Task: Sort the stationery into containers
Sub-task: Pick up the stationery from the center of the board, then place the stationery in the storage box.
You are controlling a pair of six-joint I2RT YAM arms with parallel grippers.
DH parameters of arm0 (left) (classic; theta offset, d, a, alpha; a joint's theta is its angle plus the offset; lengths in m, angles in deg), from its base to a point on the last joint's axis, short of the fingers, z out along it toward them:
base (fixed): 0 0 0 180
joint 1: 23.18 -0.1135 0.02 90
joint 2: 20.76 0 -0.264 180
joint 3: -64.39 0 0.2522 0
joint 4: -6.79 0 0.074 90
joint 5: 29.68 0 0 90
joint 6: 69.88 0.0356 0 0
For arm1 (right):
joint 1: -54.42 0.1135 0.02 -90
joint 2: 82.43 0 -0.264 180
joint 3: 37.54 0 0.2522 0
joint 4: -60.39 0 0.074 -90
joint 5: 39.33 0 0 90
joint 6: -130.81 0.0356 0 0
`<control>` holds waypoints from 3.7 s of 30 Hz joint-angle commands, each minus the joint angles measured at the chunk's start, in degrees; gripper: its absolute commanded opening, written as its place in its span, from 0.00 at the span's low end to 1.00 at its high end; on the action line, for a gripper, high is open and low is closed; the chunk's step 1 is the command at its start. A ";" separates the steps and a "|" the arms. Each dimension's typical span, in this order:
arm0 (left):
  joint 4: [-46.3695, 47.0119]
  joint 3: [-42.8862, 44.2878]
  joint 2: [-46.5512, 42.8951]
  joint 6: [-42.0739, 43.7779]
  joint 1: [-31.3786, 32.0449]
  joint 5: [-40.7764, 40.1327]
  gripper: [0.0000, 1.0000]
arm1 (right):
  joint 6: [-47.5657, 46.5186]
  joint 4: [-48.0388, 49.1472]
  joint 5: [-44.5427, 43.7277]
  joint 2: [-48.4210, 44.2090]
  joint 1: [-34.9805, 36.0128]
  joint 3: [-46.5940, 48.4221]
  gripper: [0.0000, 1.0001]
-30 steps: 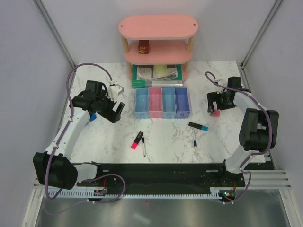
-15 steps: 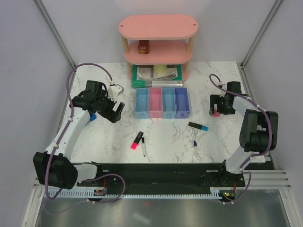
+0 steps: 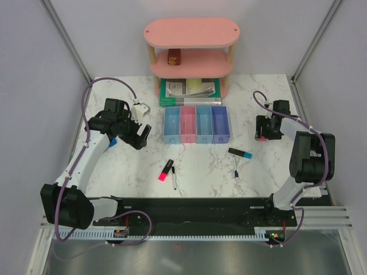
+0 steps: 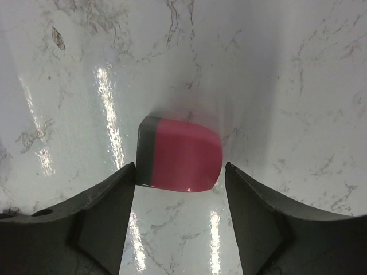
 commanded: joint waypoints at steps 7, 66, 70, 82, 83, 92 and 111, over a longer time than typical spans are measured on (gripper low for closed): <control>2.50 -0.70 -1.52 -0.41 -0.20 2.18 0.98 | 0.56 2.18 -3.08 1.92 1.93 -0.84 0.46; 2.77 -4.48 -3.54 -1.99 -0.20 4.73 0.98 | -5.69 -7.40 -3.69 14.84 28.73 29.31 0.45; 2.94 -4.92 -3.72 -1.99 -0.20 4.99 0.98 | -5.95 -7.58 -4.22 14.93 29.09 29.13 0.47; 3.38 -5.45 -3.54 -1.55 -0.20 5.69 0.98 | -6.39 -8.37 -5.01 14.05 29.44 29.31 0.66; 3.38 -5.45 -3.28 -1.29 -0.20 5.87 0.98 | -6.48 -8.54 -5.01 13.96 29.44 29.40 0.68; 3.29 -6.24 -1.61 0.91 -0.20 10.00 1.00 | -6.83 -9.42 -5.01 13.34 29.79 29.66 0.72; 14.53 -13.54 2.00 3.90 -0.90 -4.74 1.00 | -22.73 -20.15 -0.36 -4.57 29.79 24.48 0.82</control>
